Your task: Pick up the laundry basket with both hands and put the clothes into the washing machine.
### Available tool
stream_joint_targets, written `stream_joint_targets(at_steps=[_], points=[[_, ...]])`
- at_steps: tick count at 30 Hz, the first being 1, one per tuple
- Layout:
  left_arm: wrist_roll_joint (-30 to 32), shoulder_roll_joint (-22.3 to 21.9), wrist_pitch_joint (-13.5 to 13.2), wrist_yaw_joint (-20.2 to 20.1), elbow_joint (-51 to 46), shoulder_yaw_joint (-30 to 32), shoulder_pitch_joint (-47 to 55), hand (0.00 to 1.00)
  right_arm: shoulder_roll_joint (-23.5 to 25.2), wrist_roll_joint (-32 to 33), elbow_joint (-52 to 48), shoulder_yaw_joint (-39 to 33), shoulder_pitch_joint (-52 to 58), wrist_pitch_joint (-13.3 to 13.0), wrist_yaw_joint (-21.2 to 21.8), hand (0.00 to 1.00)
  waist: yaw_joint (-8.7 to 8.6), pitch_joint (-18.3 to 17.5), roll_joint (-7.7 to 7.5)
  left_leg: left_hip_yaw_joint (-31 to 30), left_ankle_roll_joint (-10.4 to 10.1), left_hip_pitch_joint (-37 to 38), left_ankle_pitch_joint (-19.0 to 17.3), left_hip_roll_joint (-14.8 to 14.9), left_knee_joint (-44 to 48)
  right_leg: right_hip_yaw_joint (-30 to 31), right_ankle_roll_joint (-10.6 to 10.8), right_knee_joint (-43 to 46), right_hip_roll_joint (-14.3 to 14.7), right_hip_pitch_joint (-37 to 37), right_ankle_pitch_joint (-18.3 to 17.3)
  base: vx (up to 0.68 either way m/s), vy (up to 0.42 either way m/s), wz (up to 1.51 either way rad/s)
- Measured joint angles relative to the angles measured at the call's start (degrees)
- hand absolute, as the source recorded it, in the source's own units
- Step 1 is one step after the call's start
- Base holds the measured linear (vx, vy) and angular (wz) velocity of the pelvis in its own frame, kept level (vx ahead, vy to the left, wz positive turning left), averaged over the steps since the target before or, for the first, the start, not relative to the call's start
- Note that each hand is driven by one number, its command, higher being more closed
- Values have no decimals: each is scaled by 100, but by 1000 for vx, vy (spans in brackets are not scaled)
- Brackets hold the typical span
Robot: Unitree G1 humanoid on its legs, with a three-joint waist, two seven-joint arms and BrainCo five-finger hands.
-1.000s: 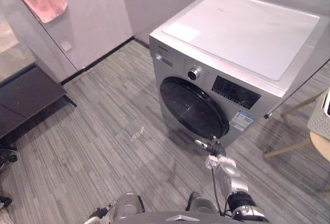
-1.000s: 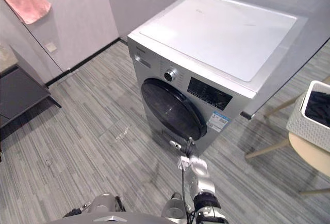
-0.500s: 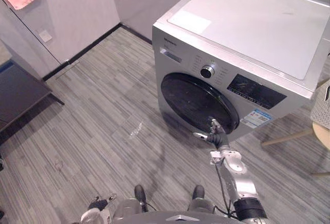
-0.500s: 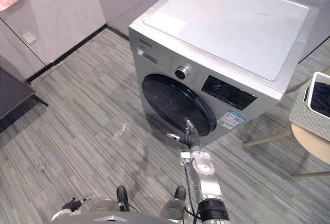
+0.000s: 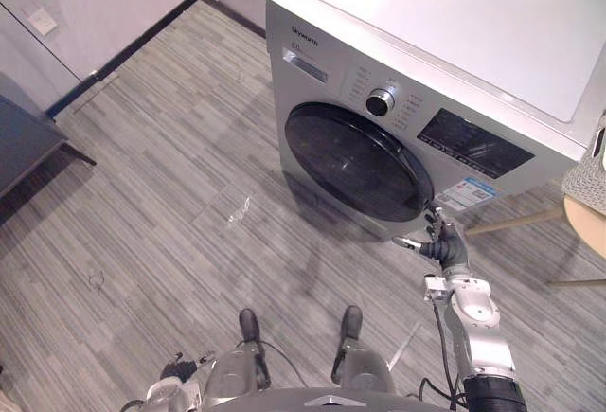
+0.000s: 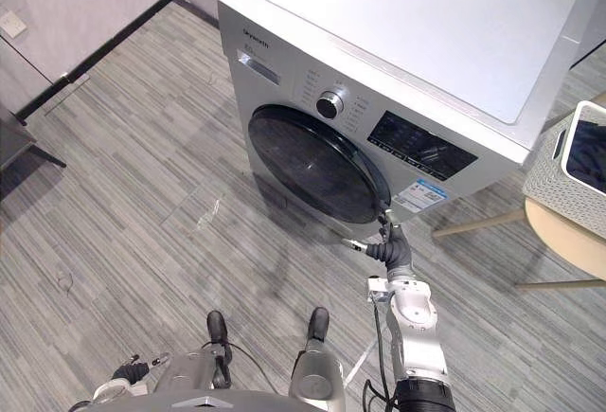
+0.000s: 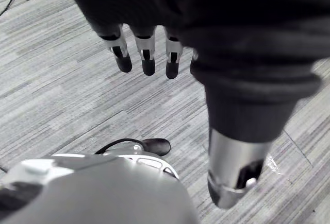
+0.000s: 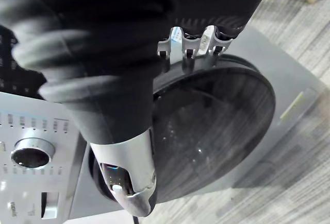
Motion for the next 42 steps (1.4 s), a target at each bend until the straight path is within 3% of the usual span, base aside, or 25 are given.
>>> stream_joint_targets(at_steps=[7,9,15,21,25,28,31,35,40,42], points=[[-177,34,-9,20,-160,-114,-107,0,-345,212,582,-1,-842,11,-257,0,25,264,28,-9,10,-244,-7,-12,130,37,-1,116,-38,-250,0,-22,1,0],[-410,31,-69,19,-366,-192,-191,0,-626,250,861,-1,-1367,32,-427,0,52,532,82,-18,27,-403,-16,-15,251,86,-3,253,-77,-425,-1,-86,5,0],[-768,34,-181,20,-610,-396,-207,0,-1219,280,1645,12,-2529,41,-876,0,79,856,195,-26,109,-686,8,-70,359,136,-5,453,-167,-749,0,-64,20,0],[-1005,46,-241,48,-830,-708,-226,0,-1882,236,3150,780,-4090,229,-1038,0,73,1165,417,-39,207,-935,76,-157,407,166,-18,635,-271,-1064,13,-19,12,1],[-1124,55,-286,133,-908,-890,-235,0,-1912,152,3335,1002,-4396,238,-1112,0,64,1217,498,-104,238,-1066,133,-164,406,130,-35,664,-291,-1171,58,-36,8,7],[-1216,50,-289,170,-887,-901,-295,0,-1818,158,3250,1028,-4363,316,-1148,0,84,1223,511,-163,235,-1079,210,-154,392,83,-60,665,-284,-1153,86,-40,0,8],[-1214,43,-282,176,-719,-880,-358,0,-1724,159,2537,1536,-3749,408,-1135,0,70,1218,512,-246,206,-931,267,-115,333,-41,-67,620,-246,-952,89,-23,-12,11],[-1152,26,-201,172,-490,-746,-414,0,-1160,167,1488,2503,-2797,429,-674,0,70,1184,490,-405,127,-588,334,0,143,-237,-109,462,-111,-513,57,9,-18,14],[-740,-93,-3,190,-160,-352,-396,0,-322,172,578,3181,-1480,287,215,0,181,491,404,-624,59,-355,482,42,-137,-567,-97,319,-29,-125,-35,83,-15,30],[-589,-90,32,196,-90,-130,-312,0,-130,172,314,3076,-1006,170,335,0,243,225,247,-640,44,-105,477,9,-246,-627,-72,192,-11,163,-55,87,4,15]])
